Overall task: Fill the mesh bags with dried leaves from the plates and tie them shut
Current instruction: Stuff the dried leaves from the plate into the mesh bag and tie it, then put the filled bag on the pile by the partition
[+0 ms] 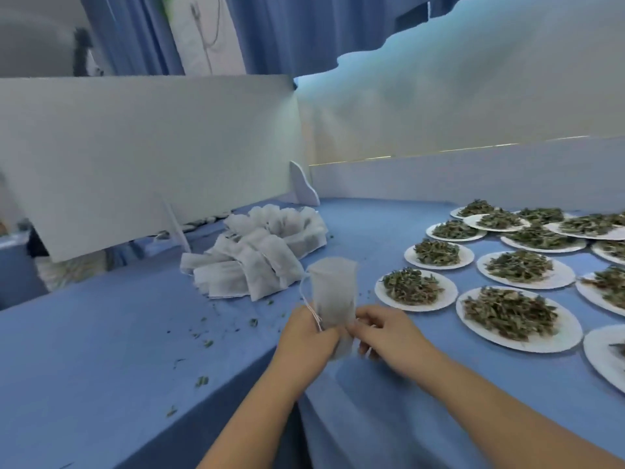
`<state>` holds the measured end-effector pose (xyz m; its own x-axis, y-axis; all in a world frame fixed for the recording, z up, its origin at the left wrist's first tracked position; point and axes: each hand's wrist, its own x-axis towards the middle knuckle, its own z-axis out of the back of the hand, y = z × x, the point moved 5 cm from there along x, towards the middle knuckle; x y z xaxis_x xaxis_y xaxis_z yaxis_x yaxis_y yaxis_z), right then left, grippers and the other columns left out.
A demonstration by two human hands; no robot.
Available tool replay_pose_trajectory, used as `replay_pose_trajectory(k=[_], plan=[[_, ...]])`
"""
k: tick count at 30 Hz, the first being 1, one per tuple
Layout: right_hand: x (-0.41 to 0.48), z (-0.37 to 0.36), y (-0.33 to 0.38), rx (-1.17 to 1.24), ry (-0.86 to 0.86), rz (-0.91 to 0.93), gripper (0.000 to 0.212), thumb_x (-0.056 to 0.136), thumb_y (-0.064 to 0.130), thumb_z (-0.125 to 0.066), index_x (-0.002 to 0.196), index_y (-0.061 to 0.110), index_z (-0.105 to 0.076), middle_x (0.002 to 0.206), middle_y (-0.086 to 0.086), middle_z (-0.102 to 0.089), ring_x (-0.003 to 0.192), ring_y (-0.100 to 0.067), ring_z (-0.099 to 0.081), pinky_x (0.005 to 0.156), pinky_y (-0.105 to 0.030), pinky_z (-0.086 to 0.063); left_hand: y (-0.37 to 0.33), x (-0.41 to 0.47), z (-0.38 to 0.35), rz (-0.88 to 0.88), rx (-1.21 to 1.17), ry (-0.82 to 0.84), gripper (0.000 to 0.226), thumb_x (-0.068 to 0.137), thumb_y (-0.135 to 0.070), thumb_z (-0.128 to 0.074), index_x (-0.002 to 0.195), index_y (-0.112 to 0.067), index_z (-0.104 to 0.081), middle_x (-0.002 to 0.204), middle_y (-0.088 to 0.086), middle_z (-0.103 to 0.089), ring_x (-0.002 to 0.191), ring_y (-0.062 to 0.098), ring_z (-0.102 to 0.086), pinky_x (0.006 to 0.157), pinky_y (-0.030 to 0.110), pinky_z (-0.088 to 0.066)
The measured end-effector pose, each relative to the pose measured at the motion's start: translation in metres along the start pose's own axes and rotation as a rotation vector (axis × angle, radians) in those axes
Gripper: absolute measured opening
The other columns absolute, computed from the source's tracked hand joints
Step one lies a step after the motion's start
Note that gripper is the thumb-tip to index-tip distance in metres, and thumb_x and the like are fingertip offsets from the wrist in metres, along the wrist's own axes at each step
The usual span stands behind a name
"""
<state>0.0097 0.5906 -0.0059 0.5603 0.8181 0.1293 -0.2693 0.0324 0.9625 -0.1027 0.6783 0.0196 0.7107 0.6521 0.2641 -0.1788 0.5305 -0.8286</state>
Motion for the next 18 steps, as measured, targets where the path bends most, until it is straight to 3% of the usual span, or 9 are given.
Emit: replay_pose_trajectory(k=[2, 5, 7, 10, 13, 18], plan=[[0.012, -0.003, -0.012, 0.058, -0.021, -0.033, 0.008, 0.089, 0.011, -0.062, 0.089, 0.014, -0.069, 0.071, -0.006, -0.068, 0.048, -0.013, -0.057, 0.047, -0.023, -0.044, 0.019, 0.015, 0.021, 0.041, 0.041, -0.069, 0.015, 0.061, -0.017, -0.049, 0.072, -0.007, -0.053, 0.061, 0.003, -0.051, 0.058, 0.011, -0.043, 0.055, 0.029, -0.036], [0.024, 0.009, -0.029, 0.424, -0.091, -0.12, 0.011, 0.093, 0.009, -0.057, 0.092, 0.007, -0.067, 0.063, -0.006, -0.063, 0.043, -0.013, -0.052, 0.038, -0.021, -0.038, 0.048, 0.045, 0.043, 0.111, 0.015, -0.194, 0.026, 0.064, -0.019, -0.052, 0.083, -0.006, -0.061, 0.076, 0.015, -0.064, 0.064, 0.015, -0.051, 0.059, 0.027, -0.04], [0.028, 0.013, -0.032, 0.628, -0.062, -0.165, 0.013, 0.093, 0.009, -0.055, 0.092, 0.002, -0.065, 0.061, -0.007, -0.06, 0.044, -0.012, -0.051, 0.038, -0.02, -0.038, 0.064, 0.068, 0.05, 0.137, -0.008, -0.275, 0.007, 0.072, -0.015, -0.057, 0.075, -0.019, -0.061, 0.071, 0.007, -0.063, 0.065, 0.016, -0.053, 0.059, 0.026, -0.042], [0.028, 0.013, -0.032, 0.709, -0.012, -0.199, 0.017, 0.093, 0.01, -0.052, 0.088, 0.004, -0.066, 0.063, -0.007, -0.06, 0.048, -0.011, -0.051, 0.043, -0.02, -0.042, 0.09, 0.105, 0.049, 0.184, 0.027, -0.352, 0.015, 0.08, -0.012, -0.06, 0.069, -0.019, -0.054, 0.061, -0.003, -0.054, 0.058, 0.011, -0.048, 0.043, 0.012, -0.035], [0.029, 0.013, -0.031, 0.792, 0.001, -0.224, 0.018, 0.093, 0.01, -0.05, 0.088, 0.004, -0.066, 0.064, -0.006, -0.059, 0.049, -0.011, -0.05, 0.046, -0.021, -0.044, 0.111, 0.138, 0.039, 0.215, 0.118, -0.345, 0.012, 0.082, -0.014, -0.058, 0.075, -0.007, -0.052, 0.065, 0.004, -0.053, 0.062, 0.019, -0.047, 0.05, 0.025, -0.035], [0.031, 0.013, -0.034, 0.79, 0.044, -0.209, 0.018, 0.092, 0.012, -0.053, 0.084, 0.006, -0.069, 0.066, -0.005, -0.059, 0.051, -0.011, -0.05, 0.049, -0.021, -0.044, 0.131, 0.175, 0.046, 0.214, 0.195, -0.432, 0.021, 0.087, -0.023, -0.06, 0.078, -0.005, -0.053, 0.067, 0.003, -0.05, 0.059, 0.015, -0.042, 0.05, 0.027, -0.031]])
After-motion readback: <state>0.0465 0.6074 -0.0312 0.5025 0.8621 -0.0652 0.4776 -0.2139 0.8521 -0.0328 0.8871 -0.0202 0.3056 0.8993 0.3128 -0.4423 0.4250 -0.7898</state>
